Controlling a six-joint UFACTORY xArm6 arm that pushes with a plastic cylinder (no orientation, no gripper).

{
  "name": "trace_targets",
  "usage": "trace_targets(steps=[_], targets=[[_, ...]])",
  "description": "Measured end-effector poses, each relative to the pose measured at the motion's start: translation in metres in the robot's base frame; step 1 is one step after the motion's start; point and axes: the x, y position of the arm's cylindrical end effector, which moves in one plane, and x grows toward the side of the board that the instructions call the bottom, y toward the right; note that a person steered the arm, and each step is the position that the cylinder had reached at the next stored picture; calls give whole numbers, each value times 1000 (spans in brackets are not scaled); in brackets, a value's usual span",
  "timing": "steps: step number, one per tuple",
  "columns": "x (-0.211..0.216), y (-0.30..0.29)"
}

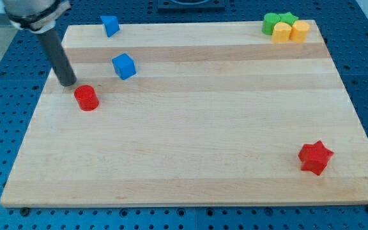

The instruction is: Move red circle left diagonally towards blue cube

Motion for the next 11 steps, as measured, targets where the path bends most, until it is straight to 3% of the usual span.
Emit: trace_targets(steps=[1, 3, 6, 7, 8, 9, 10, 11], targets=[[25, 23], [68, 217], [31, 138], [51, 87], [97, 93], [96, 194], [92, 249], [100, 209]])
